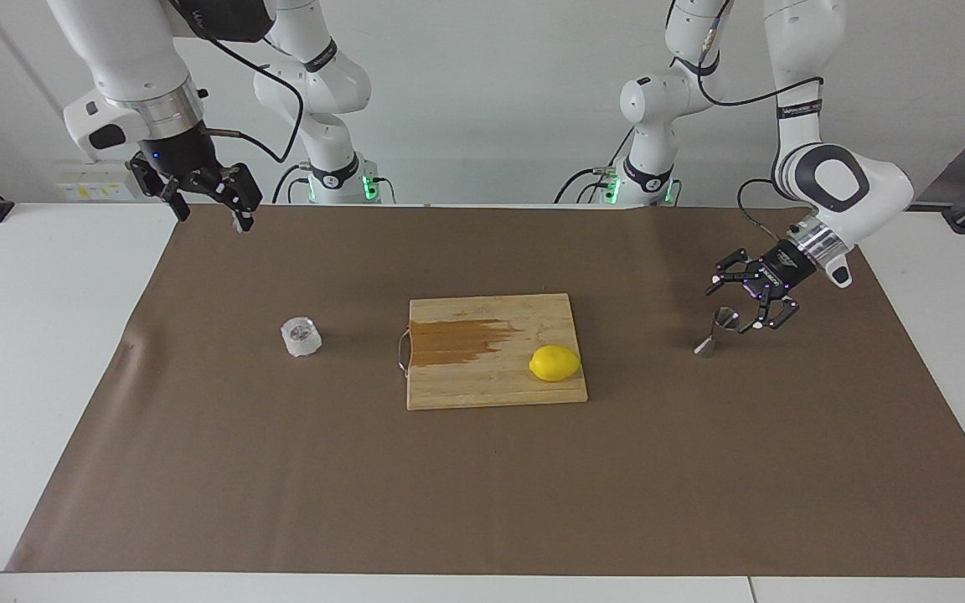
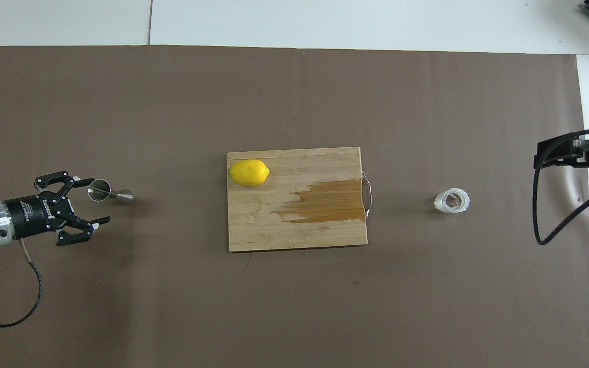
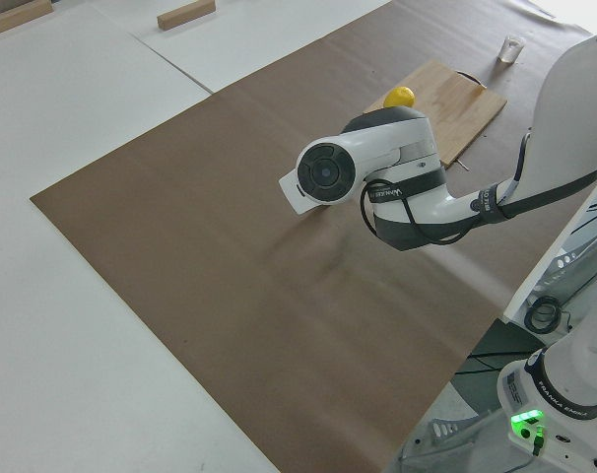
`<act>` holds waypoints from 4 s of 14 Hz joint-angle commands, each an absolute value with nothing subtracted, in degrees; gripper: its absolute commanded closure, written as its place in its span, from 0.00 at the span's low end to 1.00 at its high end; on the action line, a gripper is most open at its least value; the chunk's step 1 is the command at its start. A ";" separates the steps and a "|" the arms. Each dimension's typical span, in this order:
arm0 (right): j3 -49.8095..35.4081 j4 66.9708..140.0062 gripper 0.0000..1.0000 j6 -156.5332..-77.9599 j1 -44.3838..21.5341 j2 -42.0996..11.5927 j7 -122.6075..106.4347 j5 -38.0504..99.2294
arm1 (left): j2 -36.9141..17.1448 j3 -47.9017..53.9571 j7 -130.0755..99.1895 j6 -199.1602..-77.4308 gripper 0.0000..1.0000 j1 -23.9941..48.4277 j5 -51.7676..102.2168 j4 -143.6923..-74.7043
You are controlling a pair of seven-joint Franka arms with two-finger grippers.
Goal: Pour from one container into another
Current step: 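Open the left gripper and move it toward the metal cup, then close the left gripper around the small metal cup, then carry the metal cup with the left gripper over the cutting board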
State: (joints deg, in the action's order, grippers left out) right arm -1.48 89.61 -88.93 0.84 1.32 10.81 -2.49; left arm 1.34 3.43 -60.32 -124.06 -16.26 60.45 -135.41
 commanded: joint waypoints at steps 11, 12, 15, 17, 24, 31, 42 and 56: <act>-1.67 89.38 0.00 -88.15 1.67 1.58 9.32 -0.70 | 3.08 3.16 -59.94 -128.41 0.06 -13.27 64.25 -137.55; -1.67 89.38 0.00 -88.15 1.67 1.58 9.32 -0.70 | 3.08 3.16 -59.94 -128.41 0.08 -13.36 64.25 -137.55; -1.67 89.38 0.00 -88.15 1.67 1.58 9.40 -0.70 | 3.16 3.16 -59.85 -127.97 0.26 -13.97 64.25 -137.55; -1.67 89.38 0.00 -88.15 1.67 1.58 9.32 -0.70 | 3.25 3.08 -59.85 -127.79 0.26 -14.24 64.25 -137.55; -1.67 89.38 0.00 -88.15 1.58 1.58 9.40 -0.70 | 3.25 3.08 -59.59 -127.79 0.46 -14.33 64.25 -137.46; -1.67 89.38 0.00 -88.15 1.58 1.58 9.40 -0.70 | 2.73 3.08 -59.76 -126.92 1.00 -13.97 64.16 -136.23; -1.67 89.38 0.00 -88.15 1.67 1.58 9.40 -0.70 | 1.85 3.69 -75.03 -118.30 1.00 -3.36 64.51 -124.72; -1.23 89.38 0.00 -88.15 1.67 1.58 9.32 -0.70 | -2.98 3.78 -94.92 -162.99 1.00 32.57 85.40 -121.73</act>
